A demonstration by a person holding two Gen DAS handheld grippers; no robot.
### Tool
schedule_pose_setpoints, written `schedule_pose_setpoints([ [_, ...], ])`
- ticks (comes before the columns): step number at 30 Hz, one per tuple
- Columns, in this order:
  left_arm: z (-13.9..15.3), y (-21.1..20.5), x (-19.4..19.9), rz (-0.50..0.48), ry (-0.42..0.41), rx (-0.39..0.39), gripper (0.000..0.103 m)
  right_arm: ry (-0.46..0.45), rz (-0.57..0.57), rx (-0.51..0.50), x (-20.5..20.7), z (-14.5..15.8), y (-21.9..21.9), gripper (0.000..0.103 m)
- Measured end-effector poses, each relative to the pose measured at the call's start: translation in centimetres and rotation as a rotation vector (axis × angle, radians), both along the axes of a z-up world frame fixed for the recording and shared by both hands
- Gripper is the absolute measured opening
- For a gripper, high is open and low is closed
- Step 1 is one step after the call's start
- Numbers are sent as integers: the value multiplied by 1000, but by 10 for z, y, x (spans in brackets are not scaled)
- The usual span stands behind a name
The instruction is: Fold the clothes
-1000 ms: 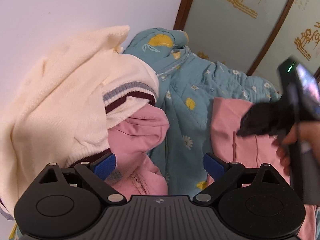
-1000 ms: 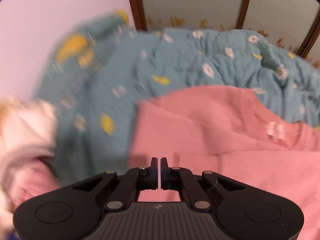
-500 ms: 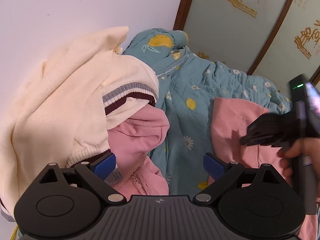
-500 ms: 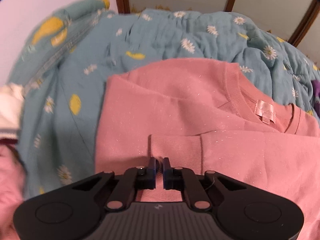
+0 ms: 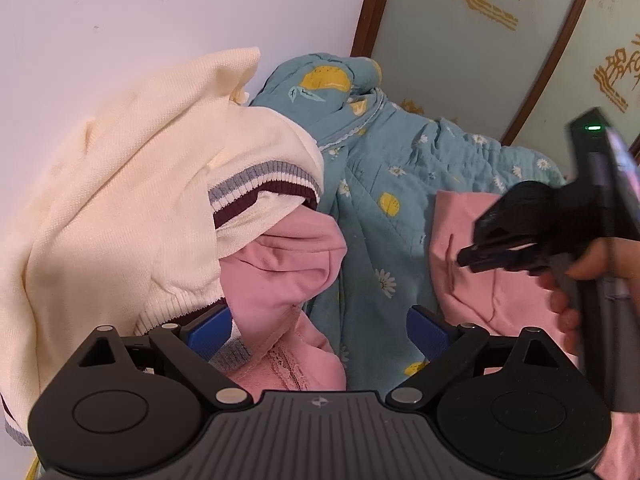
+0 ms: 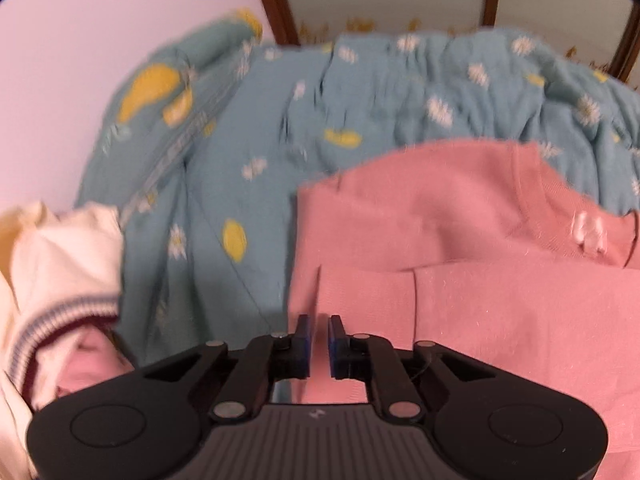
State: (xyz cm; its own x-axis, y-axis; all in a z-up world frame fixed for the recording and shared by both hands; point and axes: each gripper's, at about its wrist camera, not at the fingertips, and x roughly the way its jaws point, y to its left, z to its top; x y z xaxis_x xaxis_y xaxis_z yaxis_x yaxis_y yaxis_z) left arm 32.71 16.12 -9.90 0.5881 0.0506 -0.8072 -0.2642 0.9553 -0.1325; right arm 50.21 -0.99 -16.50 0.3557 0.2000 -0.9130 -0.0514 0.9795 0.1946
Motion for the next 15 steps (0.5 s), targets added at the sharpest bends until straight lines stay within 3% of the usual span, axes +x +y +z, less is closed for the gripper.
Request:
schedule_pose_setpoints([
  [3,-5,-6,4,-13,15,27,95,-55,29,61,-27,23,-18,26],
  [6,-14,-21,10,-57,46,63,95,-92,85,88,-73,53,-42,28],
  [10,-17,-49,1,-158,71,73,95,-165,107,28,-170,102,-100,29],
  [13,-2,-73,-24,-223,49,113,94,-235,99,-17,-239,137,-149,29],
  [15,22,-81,-56,-267,-3,133,94,-296,69,-35,-287,162,-180,32],
])
